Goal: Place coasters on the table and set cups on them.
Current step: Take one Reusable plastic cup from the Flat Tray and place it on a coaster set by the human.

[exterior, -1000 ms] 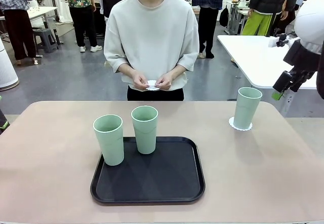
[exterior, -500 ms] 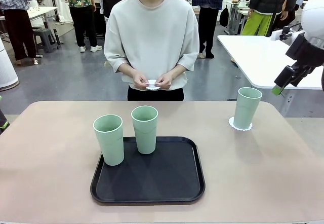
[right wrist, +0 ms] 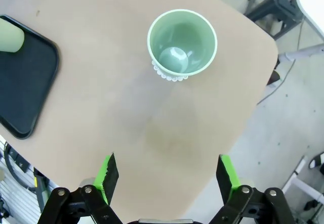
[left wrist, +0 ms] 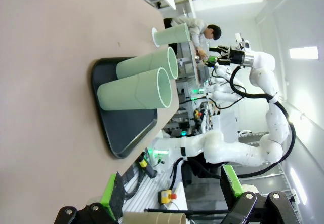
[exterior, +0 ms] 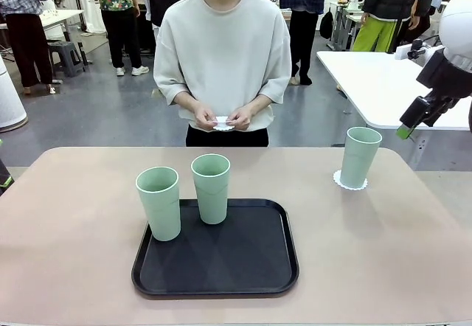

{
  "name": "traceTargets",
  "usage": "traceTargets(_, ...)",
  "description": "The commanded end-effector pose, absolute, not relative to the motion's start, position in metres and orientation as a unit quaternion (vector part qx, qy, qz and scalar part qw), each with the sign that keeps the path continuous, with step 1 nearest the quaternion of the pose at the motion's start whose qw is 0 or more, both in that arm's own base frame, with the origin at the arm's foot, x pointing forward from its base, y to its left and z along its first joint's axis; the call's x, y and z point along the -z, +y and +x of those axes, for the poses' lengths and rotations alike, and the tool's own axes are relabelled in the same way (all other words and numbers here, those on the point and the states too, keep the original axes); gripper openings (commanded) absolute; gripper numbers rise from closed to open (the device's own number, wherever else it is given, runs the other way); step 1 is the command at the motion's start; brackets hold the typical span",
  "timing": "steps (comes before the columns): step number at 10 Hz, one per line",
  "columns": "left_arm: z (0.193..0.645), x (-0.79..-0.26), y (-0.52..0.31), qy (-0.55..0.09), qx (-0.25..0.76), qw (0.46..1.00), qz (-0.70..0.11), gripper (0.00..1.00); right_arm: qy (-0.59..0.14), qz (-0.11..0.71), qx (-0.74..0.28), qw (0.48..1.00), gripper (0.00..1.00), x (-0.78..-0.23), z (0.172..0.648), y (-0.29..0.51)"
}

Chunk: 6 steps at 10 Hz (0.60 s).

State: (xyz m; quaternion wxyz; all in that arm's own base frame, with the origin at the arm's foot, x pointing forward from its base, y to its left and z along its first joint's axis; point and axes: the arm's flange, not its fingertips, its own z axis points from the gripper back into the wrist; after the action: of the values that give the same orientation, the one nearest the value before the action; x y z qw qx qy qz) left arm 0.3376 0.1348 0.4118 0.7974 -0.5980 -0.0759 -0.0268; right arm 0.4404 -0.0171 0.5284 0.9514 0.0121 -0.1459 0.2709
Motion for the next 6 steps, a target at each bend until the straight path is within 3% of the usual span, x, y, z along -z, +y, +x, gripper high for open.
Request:
traceTargets(1,0.336,-0.413,0.135,-0.081,0.03,0.793,-0.603,1.0,-0.152,0.004,-0.281,0.948,1.0,-0.523,0.438,-0.017)
traceTargets(2,0.336,-0.413,0.135,-0.081,0.03,0.793,-0.603,1.0,-0.146,0.012,-0.271,0.951,1.0,-0.528,0.44,-0.017)
traceTargets(4,0.336,-0.413,0.135,-0.081,0.03,0.793,-0.603,1.0,-0.105,0.2,-0.174,0.959,1.0,-0.528,0.43,-0.039)
traceTargets(5,0.336,-0.413,0.135,-0.081,0.03,0.793,-0.603,1.0,-0.043,0.222,-0.156,0.962,1.0,-0.518,0.427,-0.052)
traceTargets(6,0.336,-0.413,0.135,-0.081,0.03,0.793,-0.603,1.0,-0.029,0.273,-0.131,0.953,1.0,-0.513,0.419,-0.065)
